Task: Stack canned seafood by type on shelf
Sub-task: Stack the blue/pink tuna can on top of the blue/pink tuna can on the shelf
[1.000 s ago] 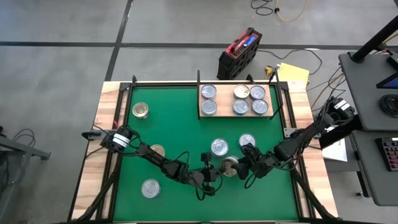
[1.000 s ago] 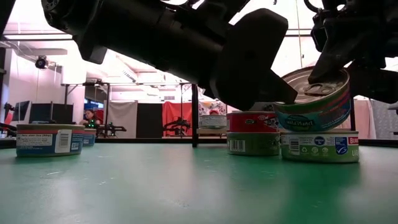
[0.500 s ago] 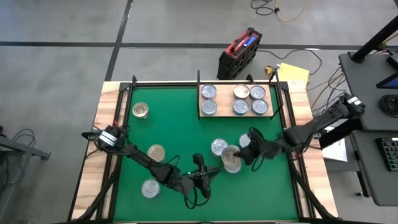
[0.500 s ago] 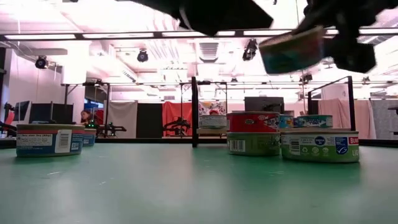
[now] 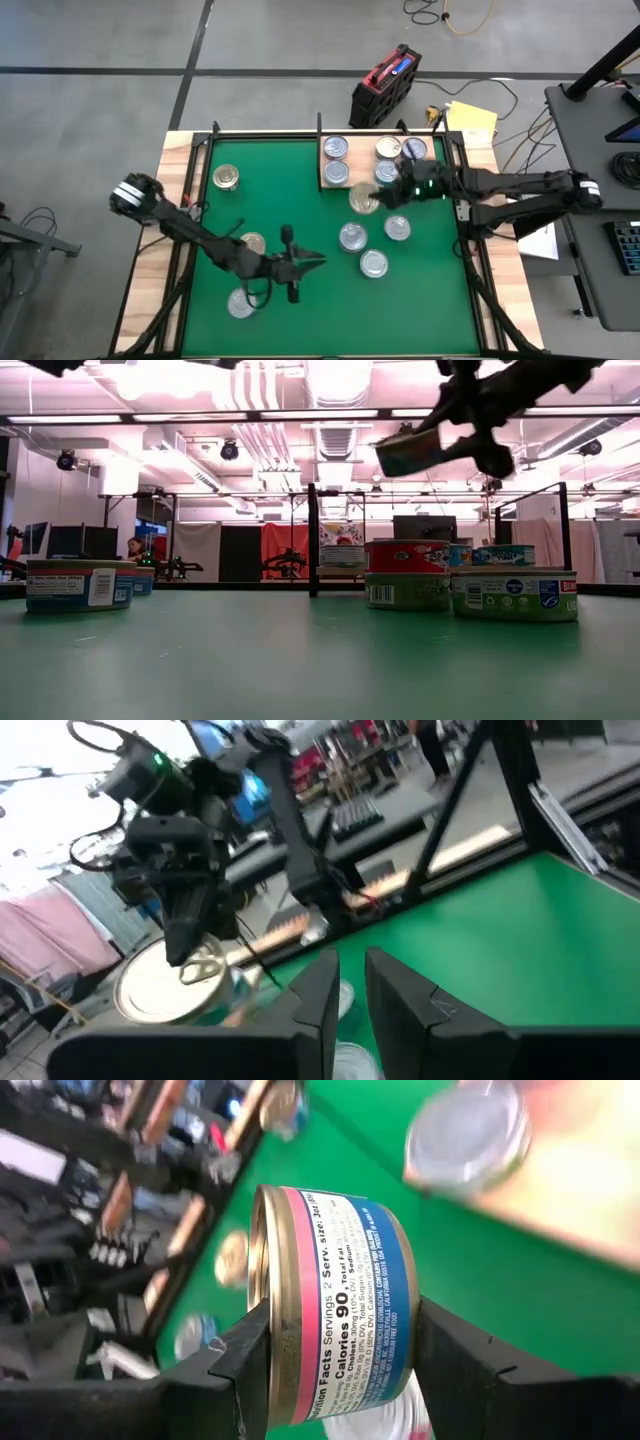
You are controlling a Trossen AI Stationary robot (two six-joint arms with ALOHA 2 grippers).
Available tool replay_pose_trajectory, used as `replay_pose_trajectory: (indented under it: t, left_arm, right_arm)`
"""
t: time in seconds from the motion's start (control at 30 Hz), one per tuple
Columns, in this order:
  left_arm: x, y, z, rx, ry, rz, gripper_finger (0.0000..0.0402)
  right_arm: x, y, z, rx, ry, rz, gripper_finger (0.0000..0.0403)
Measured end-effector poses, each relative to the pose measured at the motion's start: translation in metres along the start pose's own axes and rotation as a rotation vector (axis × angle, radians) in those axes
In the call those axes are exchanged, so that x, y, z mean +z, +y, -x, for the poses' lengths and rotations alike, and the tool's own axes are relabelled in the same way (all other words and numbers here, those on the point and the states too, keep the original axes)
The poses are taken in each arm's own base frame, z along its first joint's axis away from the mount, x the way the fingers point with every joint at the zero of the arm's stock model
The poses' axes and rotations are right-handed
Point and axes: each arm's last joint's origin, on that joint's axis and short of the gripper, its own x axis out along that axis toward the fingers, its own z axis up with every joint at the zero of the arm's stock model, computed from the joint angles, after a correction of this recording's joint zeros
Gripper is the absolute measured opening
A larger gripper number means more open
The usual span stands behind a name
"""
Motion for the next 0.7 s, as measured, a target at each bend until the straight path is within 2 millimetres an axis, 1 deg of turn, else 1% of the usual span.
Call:
replay_pose_trajectory:
  t: [0.17,0.23,0.37,0.53,0.7]
  left_arm:
    - [0.000,0.022,0.023,0.024,-0.031,0.010,0.0036]
    - [-0.001,0.029,0.031,0.045,-0.031,0.017,0.0036]
    - [-0.004,0.040,0.042,0.112,-0.007,0.005,0.0036]
    - [-0.005,0.051,0.054,0.189,0.018,-0.030,0.0036]
    - [-0.003,0.060,0.061,0.243,0.032,-0.073,0.0036]
  right_arm:
    - [0.047,-0.008,0.007,-0.004,-0.075,-0.016,0.0185]
    - [0.063,-0.015,0.010,-0.045,-0.088,-0.029,0.0185]
    - [0.086,-0.033,0.012,-0.145,-0.070,-0.048,0.0185]
    - [0.115,-0.047,0.013,-0.179,-0.047,-0.074,0.0185]
    - [0.140,-0.060,0.014,-0.253,-0.027,-0.092,0.0185]
